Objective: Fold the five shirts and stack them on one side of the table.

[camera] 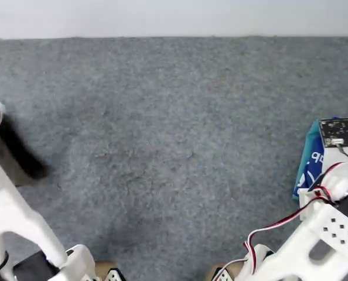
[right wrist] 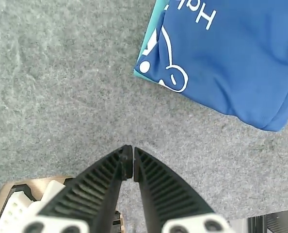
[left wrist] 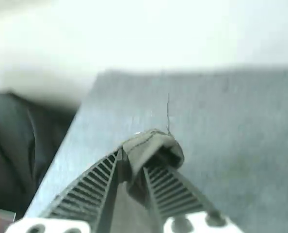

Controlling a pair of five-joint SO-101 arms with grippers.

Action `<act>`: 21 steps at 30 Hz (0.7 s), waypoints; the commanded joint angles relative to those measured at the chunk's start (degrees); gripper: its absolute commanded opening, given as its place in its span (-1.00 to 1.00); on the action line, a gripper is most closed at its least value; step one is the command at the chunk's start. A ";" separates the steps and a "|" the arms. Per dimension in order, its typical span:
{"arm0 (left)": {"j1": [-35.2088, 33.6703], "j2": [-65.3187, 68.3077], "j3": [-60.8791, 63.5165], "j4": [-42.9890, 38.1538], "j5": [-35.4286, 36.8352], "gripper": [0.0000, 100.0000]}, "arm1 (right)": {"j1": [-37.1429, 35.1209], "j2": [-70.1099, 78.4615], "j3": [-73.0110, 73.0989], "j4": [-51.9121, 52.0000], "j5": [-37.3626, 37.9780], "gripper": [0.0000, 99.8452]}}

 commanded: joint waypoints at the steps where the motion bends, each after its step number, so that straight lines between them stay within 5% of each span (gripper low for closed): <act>1: 4.57 -2.20 -8.75 -0.18 4.40 -0.97 | -0.48 -0.92 0.09 2.24 0.35 -0.98; 9: 23.12 -2.46 -17.36 0.09 6.07 -0.97 | -0.48 -0.92 0.09 2.24 0.35 -0.98; 21: 50.29 0.88 -14.29 1.05 5.98 -0.97 | -0.48 -0.57 0.18 2.15 0.35 -0.98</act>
